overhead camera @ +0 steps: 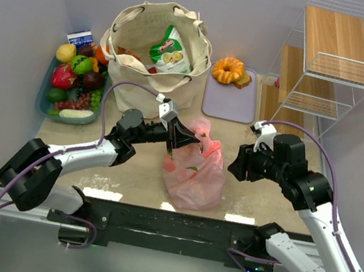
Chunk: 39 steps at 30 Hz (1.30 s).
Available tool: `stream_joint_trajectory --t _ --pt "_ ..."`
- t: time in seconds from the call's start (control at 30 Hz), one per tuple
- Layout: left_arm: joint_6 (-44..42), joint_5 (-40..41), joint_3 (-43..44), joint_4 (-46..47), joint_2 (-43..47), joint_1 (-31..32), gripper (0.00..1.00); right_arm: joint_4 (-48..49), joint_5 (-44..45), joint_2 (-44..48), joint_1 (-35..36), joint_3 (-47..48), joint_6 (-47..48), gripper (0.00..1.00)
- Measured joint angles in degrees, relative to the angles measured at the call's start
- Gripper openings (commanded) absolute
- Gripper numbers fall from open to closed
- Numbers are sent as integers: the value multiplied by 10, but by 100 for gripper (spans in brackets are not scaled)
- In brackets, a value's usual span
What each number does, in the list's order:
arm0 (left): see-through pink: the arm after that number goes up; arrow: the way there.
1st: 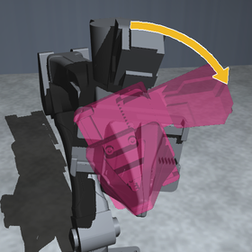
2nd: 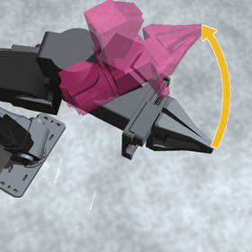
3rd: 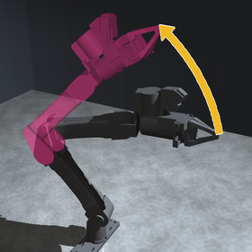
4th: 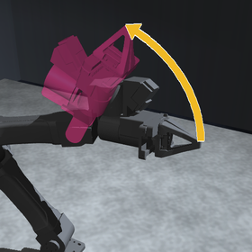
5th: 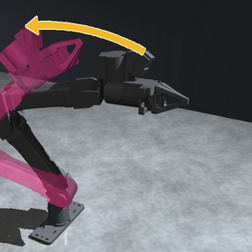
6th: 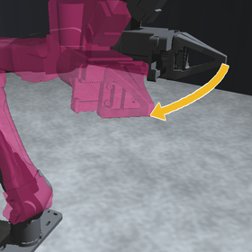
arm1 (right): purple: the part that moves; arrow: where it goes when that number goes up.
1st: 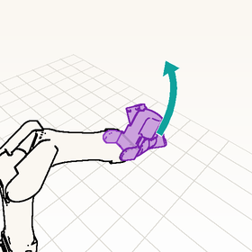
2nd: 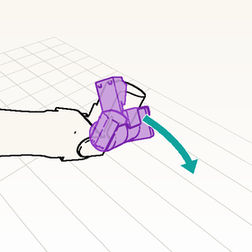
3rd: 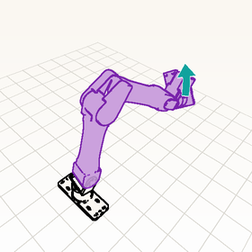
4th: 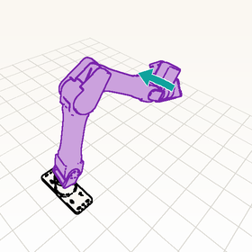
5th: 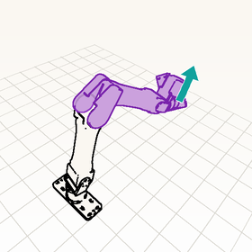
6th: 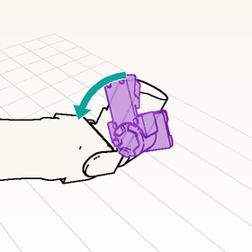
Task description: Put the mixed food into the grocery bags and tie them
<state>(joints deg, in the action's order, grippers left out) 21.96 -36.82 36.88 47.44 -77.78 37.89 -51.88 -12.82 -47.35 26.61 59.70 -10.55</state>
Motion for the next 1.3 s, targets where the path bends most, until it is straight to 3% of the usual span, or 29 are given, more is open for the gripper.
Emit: stream_joint_trajectory --t 0.7,1.3 --pt "0 0 1 -5 0 0 0 77 -61 33 9 -50 -10 49" --pt "0 0 4 -14 0 0 0 169 -62 36 38 -101 -20 47"
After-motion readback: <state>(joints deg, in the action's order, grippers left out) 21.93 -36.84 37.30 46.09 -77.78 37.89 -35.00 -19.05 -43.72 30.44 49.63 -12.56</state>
